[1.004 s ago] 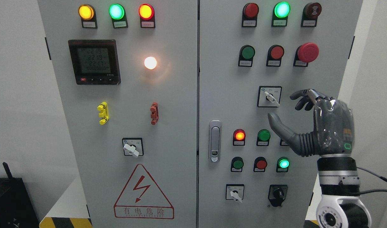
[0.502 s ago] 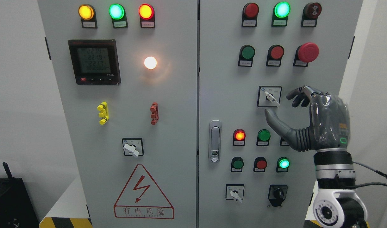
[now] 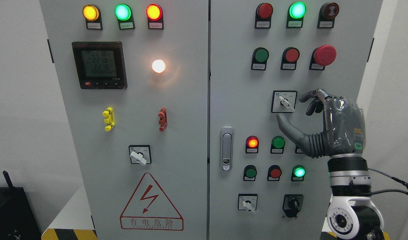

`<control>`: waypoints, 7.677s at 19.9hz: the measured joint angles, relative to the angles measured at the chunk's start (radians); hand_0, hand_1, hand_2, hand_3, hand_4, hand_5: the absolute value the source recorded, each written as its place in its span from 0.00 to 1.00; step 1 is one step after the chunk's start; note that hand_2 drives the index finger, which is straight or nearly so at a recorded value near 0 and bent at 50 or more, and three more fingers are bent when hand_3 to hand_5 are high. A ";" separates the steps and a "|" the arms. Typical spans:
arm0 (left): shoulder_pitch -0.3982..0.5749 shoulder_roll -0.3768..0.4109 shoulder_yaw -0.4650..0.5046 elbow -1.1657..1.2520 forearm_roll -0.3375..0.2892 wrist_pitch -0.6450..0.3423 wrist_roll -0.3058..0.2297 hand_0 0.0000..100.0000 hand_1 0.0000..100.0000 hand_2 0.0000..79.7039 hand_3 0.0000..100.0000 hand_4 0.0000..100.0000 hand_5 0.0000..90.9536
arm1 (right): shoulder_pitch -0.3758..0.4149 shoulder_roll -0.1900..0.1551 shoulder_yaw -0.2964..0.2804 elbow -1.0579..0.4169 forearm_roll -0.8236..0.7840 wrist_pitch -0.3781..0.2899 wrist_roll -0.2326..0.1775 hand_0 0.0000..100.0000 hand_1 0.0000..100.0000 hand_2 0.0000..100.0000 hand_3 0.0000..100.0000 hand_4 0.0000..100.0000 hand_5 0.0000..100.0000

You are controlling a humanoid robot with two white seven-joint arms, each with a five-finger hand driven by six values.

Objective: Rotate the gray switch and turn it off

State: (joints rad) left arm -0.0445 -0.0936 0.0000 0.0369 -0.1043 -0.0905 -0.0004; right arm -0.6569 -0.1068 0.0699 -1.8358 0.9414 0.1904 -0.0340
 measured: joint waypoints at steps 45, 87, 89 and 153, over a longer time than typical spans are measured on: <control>0.000 0.000 0.000 0.000 0.000 0.000 0.000 0.12 0.39 0.00 0.00 0.00 0.00 | -0.052 0.001 0.018 0.065 -0.001 0.041 0.000 0.08 0.36 0.64 0.80 0.78 0.92; 0.000 0.000 0.000 0.000 0.000 0.000 0.000 0.12 0.39 0.00 0.00 0.00 0.00 | -0.071 0.001 0.035 0.082 -0.002 0.051 0.017 0.29 0.36 0.69 0.86 0.81 0.93; 0.000 0.000 0.000 0.000 0.000 0.000 0.000 0.12 0.39 0.00 0.00 0.00 0.00 | -0.072 0.001 0.037 0.082 -0.002 0.051 0.017 0.30 0.36 0.69 0.87 0.81 0.93; 0.000 0.000 0.000 0.000 0.000 0.000 0.000 0.12 0.39 0.00 0.00 0.00 0.00 | -0.073 -0.005 0.049 0.083 -0.008 0.050 0.048 0.62 0.28 0.73 0.91 0.82 0.94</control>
State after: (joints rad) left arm -0.0445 -0.0936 0.0000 0.0368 -0.1043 -0.0905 -0.0004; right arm -0.7296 -0.1119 0.1191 -1.7525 0.9330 0.2408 0.0140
